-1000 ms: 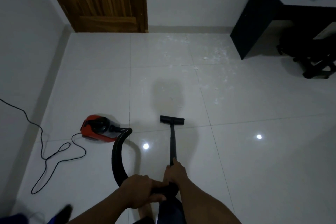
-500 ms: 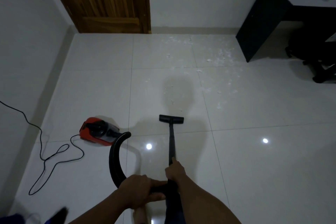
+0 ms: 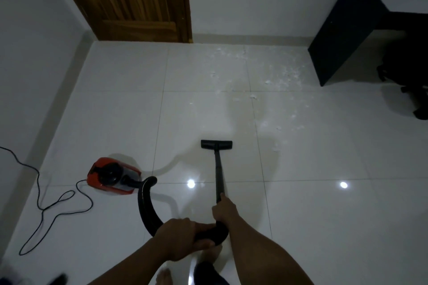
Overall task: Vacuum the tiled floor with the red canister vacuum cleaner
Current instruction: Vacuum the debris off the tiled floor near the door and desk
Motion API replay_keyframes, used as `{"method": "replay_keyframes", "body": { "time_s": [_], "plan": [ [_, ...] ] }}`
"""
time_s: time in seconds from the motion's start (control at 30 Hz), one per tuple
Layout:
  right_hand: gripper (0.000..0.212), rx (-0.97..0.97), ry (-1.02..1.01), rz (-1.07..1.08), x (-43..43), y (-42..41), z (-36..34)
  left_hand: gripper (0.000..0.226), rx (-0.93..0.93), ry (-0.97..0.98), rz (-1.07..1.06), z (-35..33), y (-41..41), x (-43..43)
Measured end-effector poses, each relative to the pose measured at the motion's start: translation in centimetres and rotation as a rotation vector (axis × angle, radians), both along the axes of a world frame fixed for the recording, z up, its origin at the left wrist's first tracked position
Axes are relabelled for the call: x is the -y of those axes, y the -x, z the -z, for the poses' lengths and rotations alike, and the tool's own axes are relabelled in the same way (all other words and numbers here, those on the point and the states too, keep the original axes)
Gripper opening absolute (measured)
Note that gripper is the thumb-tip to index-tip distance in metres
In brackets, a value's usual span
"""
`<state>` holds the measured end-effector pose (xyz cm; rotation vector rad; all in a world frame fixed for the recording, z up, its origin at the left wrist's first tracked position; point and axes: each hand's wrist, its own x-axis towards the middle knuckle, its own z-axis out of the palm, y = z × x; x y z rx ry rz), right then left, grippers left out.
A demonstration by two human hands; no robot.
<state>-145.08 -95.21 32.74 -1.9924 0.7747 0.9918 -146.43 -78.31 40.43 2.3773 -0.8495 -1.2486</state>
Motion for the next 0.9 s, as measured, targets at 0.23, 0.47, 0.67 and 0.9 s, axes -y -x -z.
{"method": "replay_keyframes", "body": {
  "time_s": [0.23, 0.47, 0.67, 0.9],
  "plan": [
    [0.07, -0.006, -0.026, 0.002, 2.0, -3.5, 0.4, 0.061, 0.004, -0.024, -0.044, -0.5, -3.0, 1.9],
    [0.071, -0.016, -0.039, -0.02, 3.6, -7.8, 0.5, 0.064, 0.037, -0.037, -0.034, -1.0, -6.7, 3.5],
    [0.073, 0.001, -0.022, -0.092, 4.2, -12.8, 1.4, 0.063, 0.015, -0.098, -0.062, 2.4, -10.9, 3.3],
    [0.072, 0.028, -0.005, -0.134, 3.4, -19.4, 2.3, 0.075, -0.025, -0.024, -0.107, 3.1, -17.3, 2.3]
  ]
}}
